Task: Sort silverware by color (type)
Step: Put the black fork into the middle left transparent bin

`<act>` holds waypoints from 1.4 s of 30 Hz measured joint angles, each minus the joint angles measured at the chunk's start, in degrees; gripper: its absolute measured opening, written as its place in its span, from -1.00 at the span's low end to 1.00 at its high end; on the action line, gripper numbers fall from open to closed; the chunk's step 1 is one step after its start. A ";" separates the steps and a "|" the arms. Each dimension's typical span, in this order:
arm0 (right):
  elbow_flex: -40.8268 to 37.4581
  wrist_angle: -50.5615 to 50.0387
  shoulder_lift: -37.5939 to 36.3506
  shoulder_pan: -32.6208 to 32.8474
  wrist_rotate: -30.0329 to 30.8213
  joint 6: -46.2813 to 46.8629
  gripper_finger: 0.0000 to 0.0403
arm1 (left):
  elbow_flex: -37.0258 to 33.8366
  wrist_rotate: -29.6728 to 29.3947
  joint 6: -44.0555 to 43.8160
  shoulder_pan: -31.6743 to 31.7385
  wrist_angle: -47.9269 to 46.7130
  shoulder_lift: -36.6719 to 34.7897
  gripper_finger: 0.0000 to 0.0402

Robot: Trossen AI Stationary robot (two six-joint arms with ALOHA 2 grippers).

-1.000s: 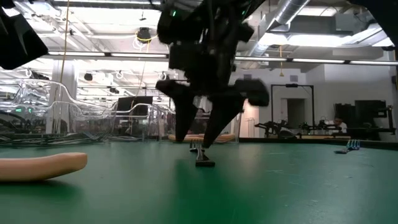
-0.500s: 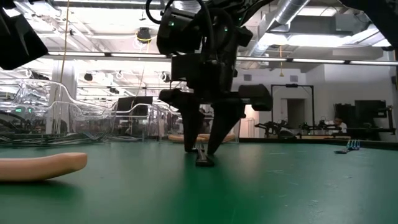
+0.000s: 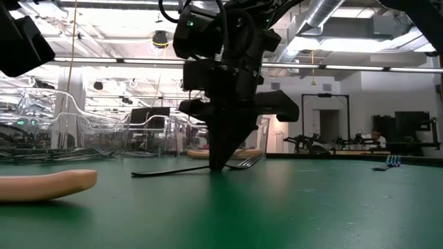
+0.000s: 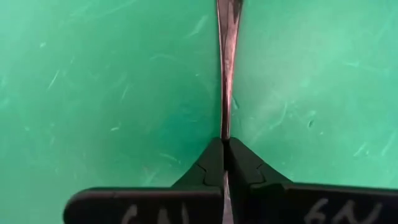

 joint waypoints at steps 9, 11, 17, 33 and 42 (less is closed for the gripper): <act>3.72 1.16 0.38 -0.62 -0.37 7.19 -0.97 | 0.00 -0.45 -0.17 0.00 0.22 0.00 -0.44; 4.61 2.04 0.58 -0.94 -0.33 7.38 -0.97 | 0.00 -0.45 -0.31 0.00 0.24 0.00 -0.44; 5.16 5.37 0.68 -2.49 0.12 11.44 -0.98 | 0.02 -0.50 -2.08 -0.08 0.24 0.00 -0.44; 5.44 11.68 -0.47 -5.40 -1.53 21.91 -0.99 | 0.02 -5.63 -4.30 -2.46 0.24 0.00 -0.44; 5.65 11.83 -2.52 -5.32 -1.92 22.39 -0.99 | 0.04 -8.94 -3.11 -2.67 -0.63 -3.98 -0.44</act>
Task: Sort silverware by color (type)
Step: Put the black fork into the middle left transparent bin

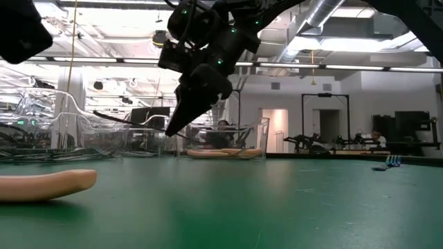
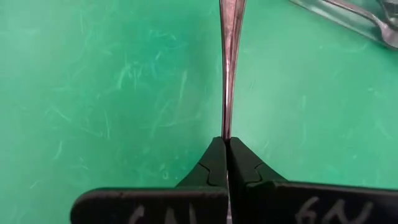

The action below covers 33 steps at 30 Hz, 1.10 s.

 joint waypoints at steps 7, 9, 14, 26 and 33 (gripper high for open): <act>0.01 0.07 -0.10 0.10 -1.12 0.55 -0.98 | 0.00 -6.60 3.06 0.01 -2.39 -8.56 -0.44; 0.01 0.36 -0.10 0.32 -1.12 0.56 -0.98 | 0.00 -8.63 3.49 0.01 -3.56 -11.71 -0.44; 0.01 4.65 -0.10 0.56 -1.20 2.12 -0.97 | 0.00 -13.37 6.06 0.03 -3.21 -19.76 -0.44; 5.21 13.32 -0.08 -0.02 -1.48 9.39 -0.95 | 0.02 -26.83 13.62 0.04 -1.50 -34.78 -0.44; 11.99 15.30 -0.04 -1.33 -1.20 11.73 -0.95 | 0.04 -34.11 17.20 0.05 1.91 -39.41 -0.44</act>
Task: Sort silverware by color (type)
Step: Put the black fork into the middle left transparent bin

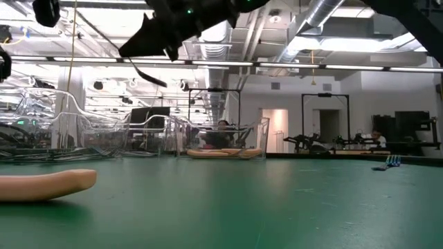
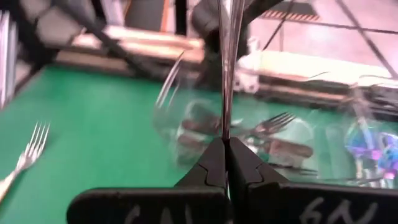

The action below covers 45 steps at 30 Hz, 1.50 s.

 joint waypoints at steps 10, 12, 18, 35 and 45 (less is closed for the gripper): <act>0.44 7.29 0.17 -2.97 0.19 11.17 -0.95 | 0.02 -1.14 19.60 0.00 17.97 -1.87 -0.44; 0.44 7.82 0.20 -3.26 0.73 11.43 -0.95 | 0.02 -1.13 22.56 0.00 19.73 -1.87 -0.44; 0.19 9.31 0.20 -3.81 3.21 12.90 -0.95 | 0.02 -4.45 27.40 0.00 22.54 -1.87 -0.44; -0.88 25.94 2.53 -6.95 9.60 29.62 -0.95 | 0.02 -8.25 39.78 0.02 32.89 -1.87 -0.44; 2.51 32.11 7.81 -5.85 10.37 35.47 -0.95 | 0.00 -7.05 41.16 0.07 33.39 -1.79 -0.44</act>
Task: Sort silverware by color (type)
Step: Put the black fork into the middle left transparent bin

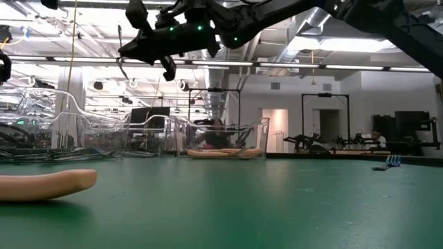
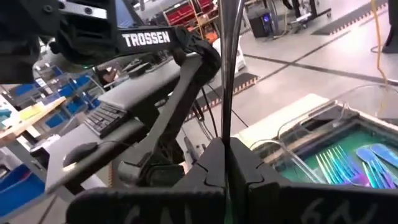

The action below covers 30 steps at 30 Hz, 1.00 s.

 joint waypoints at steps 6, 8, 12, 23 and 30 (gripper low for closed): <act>0.22 5.00 3.35 0.43 -1.15 2.86 -0.95 | 0.00 0.14 0.16 0.00 -0.03 0.00 -0.44; 0.82 7.24 5.46 0.76 -1.26 3.86 -0.95 | 0.00 0.16 0.16 0.00 -0.05 0.00 -0.44; 3.24 7.98 7.92 1.08 -3.34 6.13 -0.95 | 0.00 0.14 0.16 0.00 -0.07 0.00 -0.44; 17.85 7.04 16.87 1.71 -8.81 8.45 -0.95 | 0.00 0.12 0.20 0.00 -0.09 0.00 -0.44; 18.60 2.46 16.93 2.38 -9.20 3.46 -0.95 | 0.00 0.10 0.92 0.00 -0.09 0.00 -0.44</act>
